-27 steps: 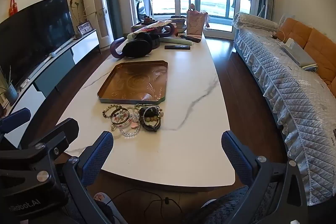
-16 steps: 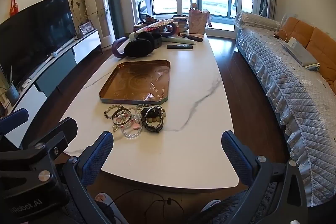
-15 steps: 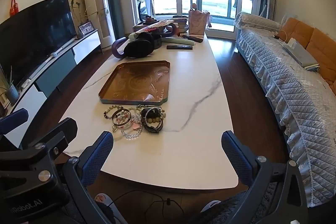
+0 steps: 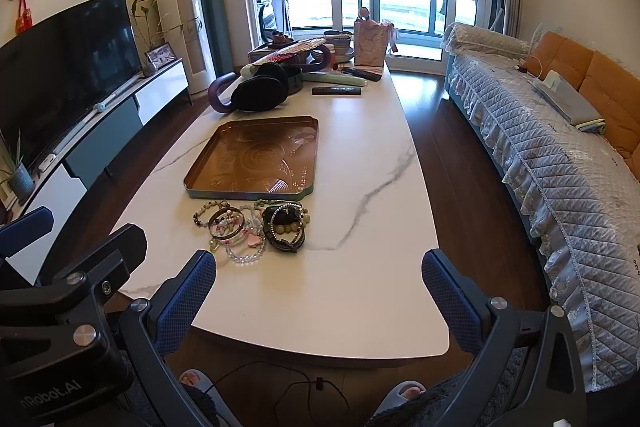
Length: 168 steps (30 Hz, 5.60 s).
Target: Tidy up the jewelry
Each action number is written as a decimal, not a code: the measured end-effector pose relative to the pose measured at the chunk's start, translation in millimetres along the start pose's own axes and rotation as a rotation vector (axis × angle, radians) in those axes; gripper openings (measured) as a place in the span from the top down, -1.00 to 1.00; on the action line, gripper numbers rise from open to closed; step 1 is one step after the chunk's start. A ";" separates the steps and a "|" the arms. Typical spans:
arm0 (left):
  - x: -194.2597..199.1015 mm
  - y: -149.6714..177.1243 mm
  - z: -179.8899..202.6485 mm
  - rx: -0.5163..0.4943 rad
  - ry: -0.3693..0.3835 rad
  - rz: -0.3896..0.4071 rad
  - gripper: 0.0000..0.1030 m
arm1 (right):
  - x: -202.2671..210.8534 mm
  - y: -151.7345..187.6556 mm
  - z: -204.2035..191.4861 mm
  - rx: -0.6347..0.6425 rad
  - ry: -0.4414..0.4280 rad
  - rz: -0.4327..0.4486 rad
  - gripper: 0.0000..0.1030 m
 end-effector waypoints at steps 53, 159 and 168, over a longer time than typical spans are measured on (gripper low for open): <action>-36.8 0.0 -11.2 0.022 -0.030 -0.028 -0.99 | -46.0 -4.9 -16.9 0.015 -0.073 -0.048 -0.99; -207.3 51.7 -79.0 0.002 0.168 -0.149 -0.14 | -201.1 9.0 -71.4 0.111 -0.348 -0.081 0.87; -208.1 57.7 -89.8 0.036 0.132 -0.161 -0.14 | -202.1 5.0 -60.2 0.108 -0.324 -0.039 -0.04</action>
Point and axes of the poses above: each gripper's, at about its wrist camera, not at the fingertips, and x roughly against the way its jaws point, z to its right, y to its underside, the point moved 6 cm from there along -x, roughly the way its jaws point, and after that the axes turned 15 degrees about y, right-handed, at the moved point
